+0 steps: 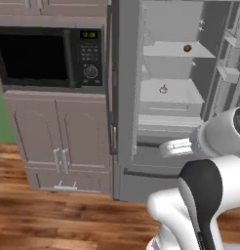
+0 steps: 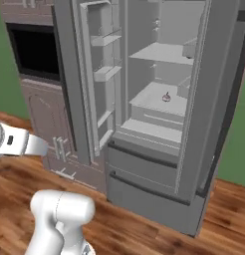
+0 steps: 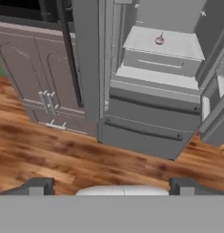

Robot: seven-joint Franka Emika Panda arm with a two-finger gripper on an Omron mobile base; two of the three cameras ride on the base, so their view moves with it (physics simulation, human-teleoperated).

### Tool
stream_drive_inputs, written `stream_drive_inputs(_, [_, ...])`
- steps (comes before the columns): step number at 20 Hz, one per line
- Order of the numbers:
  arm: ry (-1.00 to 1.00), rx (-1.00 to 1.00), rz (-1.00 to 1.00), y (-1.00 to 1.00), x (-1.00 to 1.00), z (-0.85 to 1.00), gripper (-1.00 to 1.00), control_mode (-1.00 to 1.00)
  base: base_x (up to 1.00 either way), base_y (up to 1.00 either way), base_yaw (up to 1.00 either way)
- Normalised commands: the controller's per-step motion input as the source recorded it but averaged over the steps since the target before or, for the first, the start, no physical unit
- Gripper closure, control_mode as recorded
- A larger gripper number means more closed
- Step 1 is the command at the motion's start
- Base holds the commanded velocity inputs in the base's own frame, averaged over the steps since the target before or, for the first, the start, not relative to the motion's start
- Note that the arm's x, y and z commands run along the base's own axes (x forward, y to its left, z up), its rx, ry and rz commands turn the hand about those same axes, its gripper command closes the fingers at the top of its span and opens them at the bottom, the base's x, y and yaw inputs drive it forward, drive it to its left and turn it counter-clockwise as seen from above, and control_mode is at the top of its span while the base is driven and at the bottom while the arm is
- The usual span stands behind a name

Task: Retrieve the bottle and the shaker from the cabinet and place them next to the mixing bowl on the counter. Then add garlic from the fridge to the mixing bowl.

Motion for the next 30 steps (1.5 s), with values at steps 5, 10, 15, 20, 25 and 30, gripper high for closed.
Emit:
stream_drive_inputs(5, [0.0, 0.0, 0.0, 0.0, 0.0, 0.0, -1.0, 1.0, 0.27, 0.0, -0.34])
stream_drive_inputs(10, [0.0, 0.0, 0.0, 0.0, 0.0, 0.0, -1.0, 1.0, 0.04, -0.37, 0.11])
stream_drive_inputs(15, [0.0, 0.0, 0.0, 0.0, 0.0, 0.0, -1.0, 1.0, 0.5, -0.5, -0.09])
stream_drive_inputs(20, [0.0, 0.0, 0.0, 0.0, 0.0, 0.0, -1.0, 1.0, 0.27, -0.23, -0.41])
stream_drive_inputs(25, [0.0, 0.0, 0.0, 0.0, 0.0, 0.0, -1.0, 1.0, 0.02, -0.19, -0.44])
stream_drive_inputs(30, [0.0, 0.0, 0.0, 0.0, 0.0, 0.0, -1.0, 1.0, 0.67, 0.32, -0.33])
